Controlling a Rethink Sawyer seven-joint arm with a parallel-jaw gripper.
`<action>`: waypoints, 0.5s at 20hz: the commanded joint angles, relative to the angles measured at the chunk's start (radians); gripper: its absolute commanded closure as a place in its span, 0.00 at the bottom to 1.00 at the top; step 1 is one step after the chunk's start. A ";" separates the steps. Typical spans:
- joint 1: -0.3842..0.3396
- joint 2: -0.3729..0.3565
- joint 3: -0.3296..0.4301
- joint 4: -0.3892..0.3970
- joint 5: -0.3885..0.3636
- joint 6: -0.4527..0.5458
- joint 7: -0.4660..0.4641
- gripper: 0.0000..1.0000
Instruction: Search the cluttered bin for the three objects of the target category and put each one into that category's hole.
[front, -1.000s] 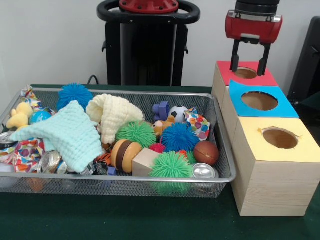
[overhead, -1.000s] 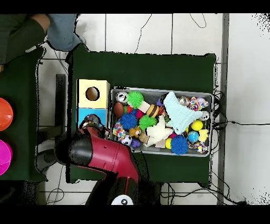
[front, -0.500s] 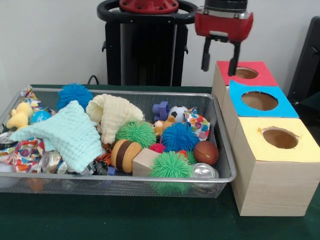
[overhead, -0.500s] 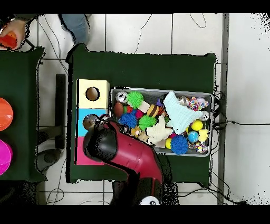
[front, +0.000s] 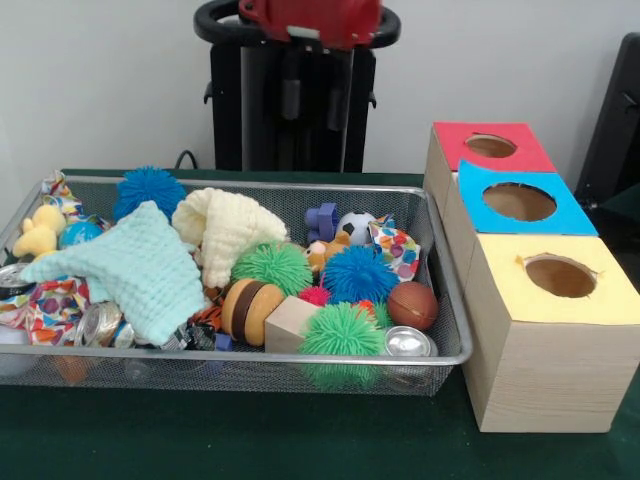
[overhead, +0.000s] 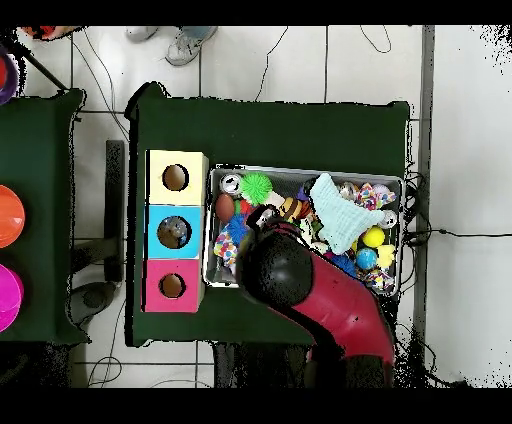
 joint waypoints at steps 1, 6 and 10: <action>-0.163 -0.009 0.220 0.098 -0.098 0.008 -0.160 0.00; -0.237 0.032 0.298 0.075 -0.177 -0.043 -0.148 0.00; -0.280 0.036 0.350 0.078 -0.226 -0.060 -0.123 0.00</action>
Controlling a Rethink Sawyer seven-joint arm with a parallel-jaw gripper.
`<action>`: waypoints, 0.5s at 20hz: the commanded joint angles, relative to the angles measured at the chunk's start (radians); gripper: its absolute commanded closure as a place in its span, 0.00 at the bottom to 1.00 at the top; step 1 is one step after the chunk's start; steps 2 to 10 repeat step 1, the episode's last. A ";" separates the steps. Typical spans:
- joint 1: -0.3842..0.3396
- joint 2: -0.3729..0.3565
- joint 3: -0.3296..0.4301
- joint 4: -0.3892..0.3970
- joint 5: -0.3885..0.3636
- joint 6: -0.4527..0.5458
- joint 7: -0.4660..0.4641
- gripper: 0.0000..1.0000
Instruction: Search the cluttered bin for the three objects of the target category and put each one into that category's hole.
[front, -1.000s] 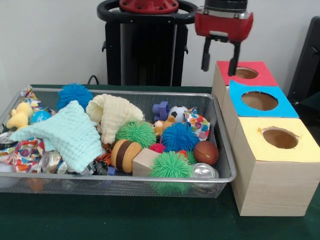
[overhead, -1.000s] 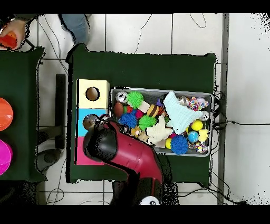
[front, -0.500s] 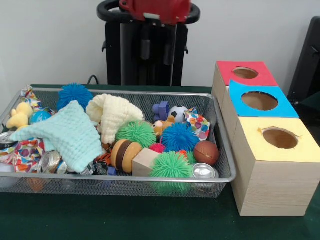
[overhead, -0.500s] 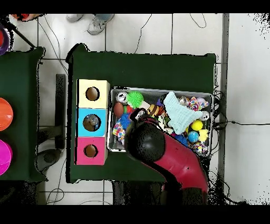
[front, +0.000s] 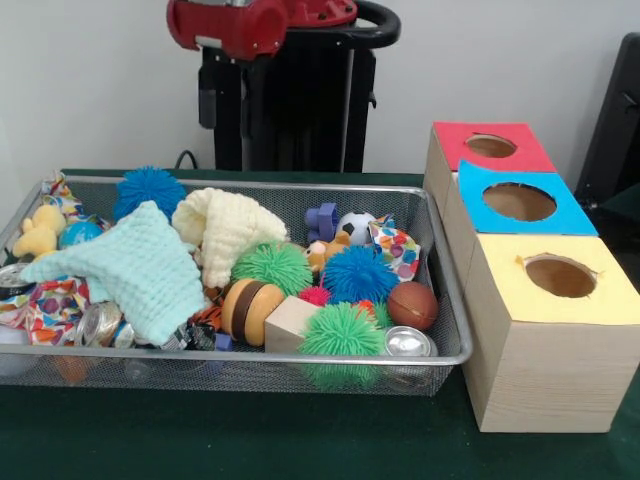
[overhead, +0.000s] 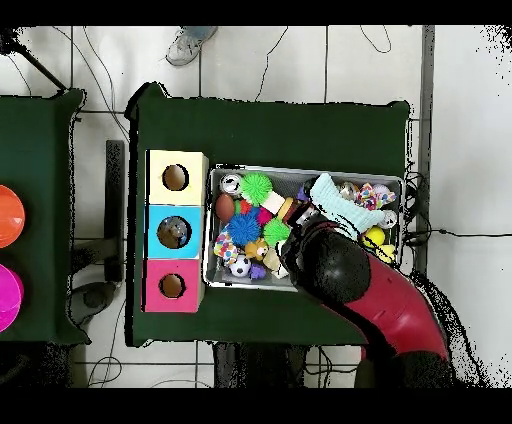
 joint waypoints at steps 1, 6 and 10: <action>-0.073 0.041 0.227 0.069 -0.133 -0.044 -0.139 0.00; -0.073 0.041 0.227 0.069 -0.133 -0.044 -0.139 0.00; -0.073 0.041 0.227 0.069 -0.133 -0.044 -0.139 0.00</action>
